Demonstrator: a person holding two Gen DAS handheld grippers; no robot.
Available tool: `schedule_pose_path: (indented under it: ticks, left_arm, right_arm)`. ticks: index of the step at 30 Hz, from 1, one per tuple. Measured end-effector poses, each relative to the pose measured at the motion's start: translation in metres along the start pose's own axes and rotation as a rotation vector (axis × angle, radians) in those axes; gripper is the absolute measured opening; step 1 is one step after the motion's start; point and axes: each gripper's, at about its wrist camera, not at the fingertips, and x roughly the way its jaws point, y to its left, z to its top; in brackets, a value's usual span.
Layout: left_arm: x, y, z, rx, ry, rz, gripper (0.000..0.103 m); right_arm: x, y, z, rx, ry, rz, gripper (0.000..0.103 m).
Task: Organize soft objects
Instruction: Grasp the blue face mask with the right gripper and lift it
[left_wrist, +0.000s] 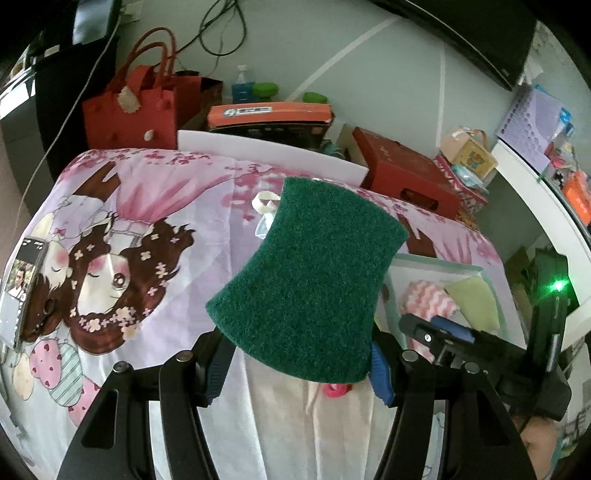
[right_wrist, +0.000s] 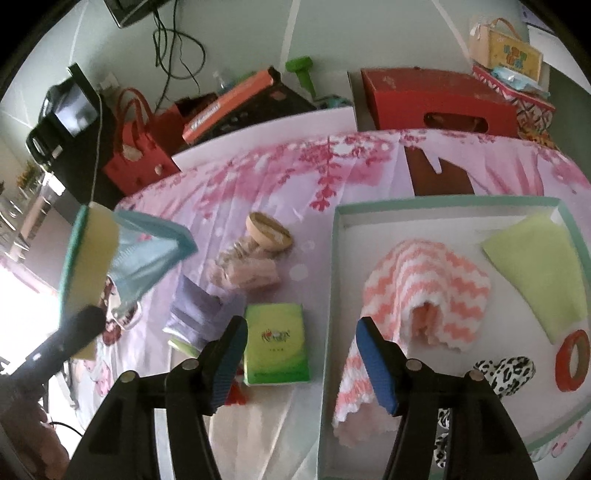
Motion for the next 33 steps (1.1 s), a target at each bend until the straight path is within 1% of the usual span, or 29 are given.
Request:
schedule_pose_path:
  ticks: [3, 9, 14, 18, 20, 28, 33]
  left_arm:
    - [-0.002, -0.006, -0.001, 0.019, -0.002, -0.027, 0.064]
    - [-0.011, -0.022, -0.002, 0.061, -0.017, -0.109, 0.064]
    - [-0.020, -0.034, -0.003, 0.106, -0.037, -0.176, 0.064]
    - [-0.028, -0.040, -0.003, 0.139, -0.058, -0.195, 0.064]
    - [-0.028, -0.042, -0.004, 0.151, -0.058, -0.197, 0.064]
    - [-0.029, -0.046, -0.007, 0.189, -0.055, -0.203, 0.064]
    - [-0.031, -0.051, -0.008, 0.222, -0.053, -0.239, 0.064]
  right_arm:
    - [-0.002, 0.002, 0.001, 0.002, -0.017, 0.026, 0.065]
    - [-0.008, 0.004, 0.005, 0.006, -0.063, 0.086, 0.065]
    - [-0.014, 0.001, 0.007, 0.013, -0.103, 0.103, 0.065]
    - [-0.025, -0.002, 0.010, 0.027, -0.146, 0.156, 0.065]
    - [-0.029, -0.003, 0.012, 0.022, -0.169, 0.167, 0.065]
    - [-0.034, -0.004, 0.013, 0.005, -0.184, 0.195, 0.064]
    - [-0.036, -0.005, 0.012, -0.004, -0.192, 0.210, 0.053]
